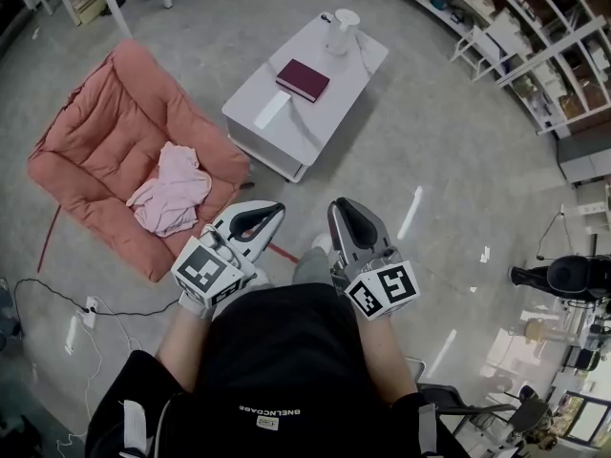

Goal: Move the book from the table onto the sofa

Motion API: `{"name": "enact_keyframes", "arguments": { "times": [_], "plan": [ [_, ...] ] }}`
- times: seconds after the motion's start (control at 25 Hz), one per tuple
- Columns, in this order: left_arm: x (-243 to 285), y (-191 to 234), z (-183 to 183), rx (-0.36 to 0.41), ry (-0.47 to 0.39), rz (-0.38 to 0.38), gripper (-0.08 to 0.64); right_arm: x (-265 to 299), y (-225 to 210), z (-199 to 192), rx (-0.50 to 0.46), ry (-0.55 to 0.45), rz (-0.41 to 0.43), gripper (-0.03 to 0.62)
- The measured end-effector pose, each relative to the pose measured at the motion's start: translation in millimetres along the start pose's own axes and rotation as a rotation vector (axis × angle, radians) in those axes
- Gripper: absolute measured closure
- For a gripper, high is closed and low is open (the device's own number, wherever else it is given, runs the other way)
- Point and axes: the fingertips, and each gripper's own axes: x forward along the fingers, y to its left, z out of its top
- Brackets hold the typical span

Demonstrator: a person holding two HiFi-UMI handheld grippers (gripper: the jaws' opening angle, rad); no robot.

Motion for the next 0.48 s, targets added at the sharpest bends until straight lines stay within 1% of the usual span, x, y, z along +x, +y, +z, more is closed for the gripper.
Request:
{"name": "enact_keyframes", "arguments": {
  "times": [0.2,0.48],
  "plan": [
    [5.4,16.7,1.3,0.003,0.006,0.024,0.546,14.7,-9.4,0.4,-0.002,0.002,0.020,0.531],
    [35.8,36.7,0.1,-0.005,0.013,0.078,0.546,35.4,-49.2,6.2,0.016,0.008,0.045,0.531]
  ]
}}
